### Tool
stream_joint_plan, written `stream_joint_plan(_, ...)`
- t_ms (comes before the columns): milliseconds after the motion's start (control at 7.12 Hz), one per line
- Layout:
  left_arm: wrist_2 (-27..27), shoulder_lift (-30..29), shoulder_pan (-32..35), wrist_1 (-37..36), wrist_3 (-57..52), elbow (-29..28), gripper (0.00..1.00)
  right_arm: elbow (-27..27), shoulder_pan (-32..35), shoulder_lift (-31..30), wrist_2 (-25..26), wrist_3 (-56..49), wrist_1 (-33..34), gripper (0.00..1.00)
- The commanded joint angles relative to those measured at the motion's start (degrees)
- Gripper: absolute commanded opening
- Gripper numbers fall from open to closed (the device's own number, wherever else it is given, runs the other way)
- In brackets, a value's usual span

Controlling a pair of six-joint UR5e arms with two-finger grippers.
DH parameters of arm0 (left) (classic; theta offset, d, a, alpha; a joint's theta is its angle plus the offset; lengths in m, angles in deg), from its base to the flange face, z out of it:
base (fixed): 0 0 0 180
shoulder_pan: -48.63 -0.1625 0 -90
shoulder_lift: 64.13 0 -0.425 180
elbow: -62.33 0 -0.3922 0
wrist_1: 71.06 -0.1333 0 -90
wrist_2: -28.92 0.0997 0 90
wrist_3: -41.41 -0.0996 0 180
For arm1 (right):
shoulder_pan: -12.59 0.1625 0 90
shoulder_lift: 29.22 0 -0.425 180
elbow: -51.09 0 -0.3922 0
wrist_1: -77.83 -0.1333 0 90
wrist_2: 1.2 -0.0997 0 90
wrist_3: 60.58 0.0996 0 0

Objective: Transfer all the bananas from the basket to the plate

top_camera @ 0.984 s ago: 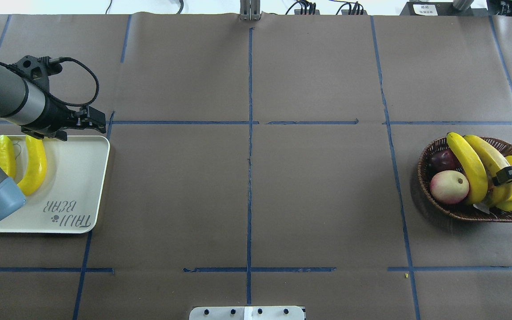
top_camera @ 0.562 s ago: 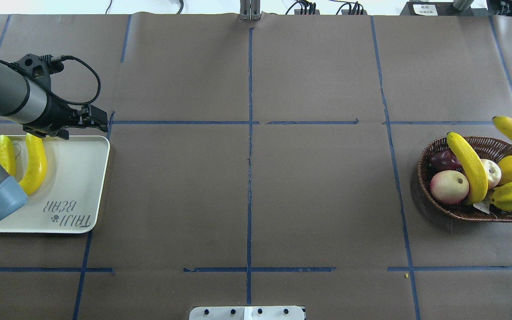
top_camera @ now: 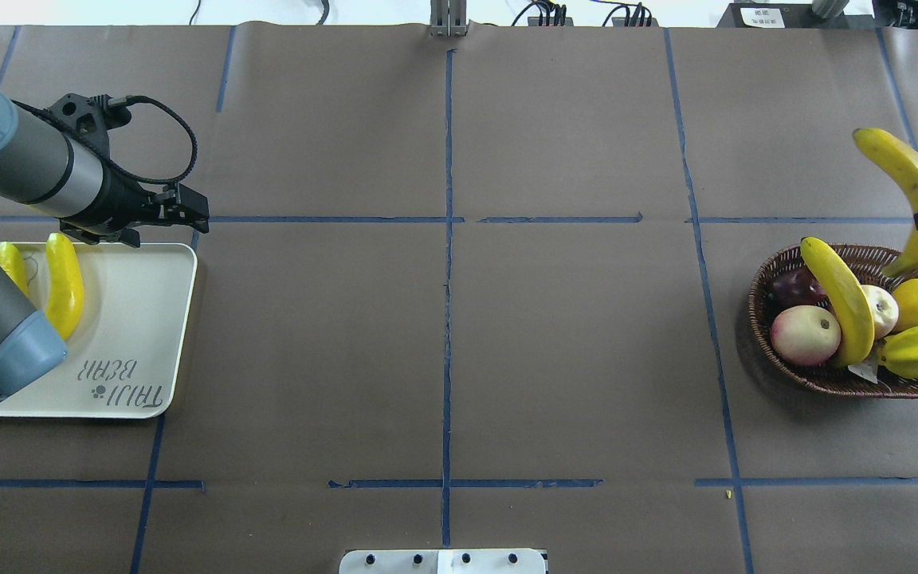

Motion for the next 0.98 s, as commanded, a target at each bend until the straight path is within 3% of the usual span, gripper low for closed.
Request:
stream_joint_plan(0, 0.01, -1.78, -1.38, 4.46, 4.27, -1.43, 1.0, -0.48, -11.71, 12.63, 6.03, 21.44, 0.89, 0.01)
stream_joint_plan(422, 0.01, -6.96, -2.18, 30.67, 23.92, -11.07, 1.0, -1.89, -32.09, 24.77, 26.75, 36.08, 0.8, 0.03)
stream_joint_plan(562, 0.1, -8.46, -3.23, 36.6, 29.65, -12.59, 1.0, -2.51, -34.86, 27.15, 29.09, 38.46, 0.8, 0.03)
stream_joint_plan(843, 0.19, -13.63, -4.55, 37.01, 37.15, -12.69, 1.0, -3.56, -38.47, 28.67, 32.08, 40.06, 0.8, 0.03)
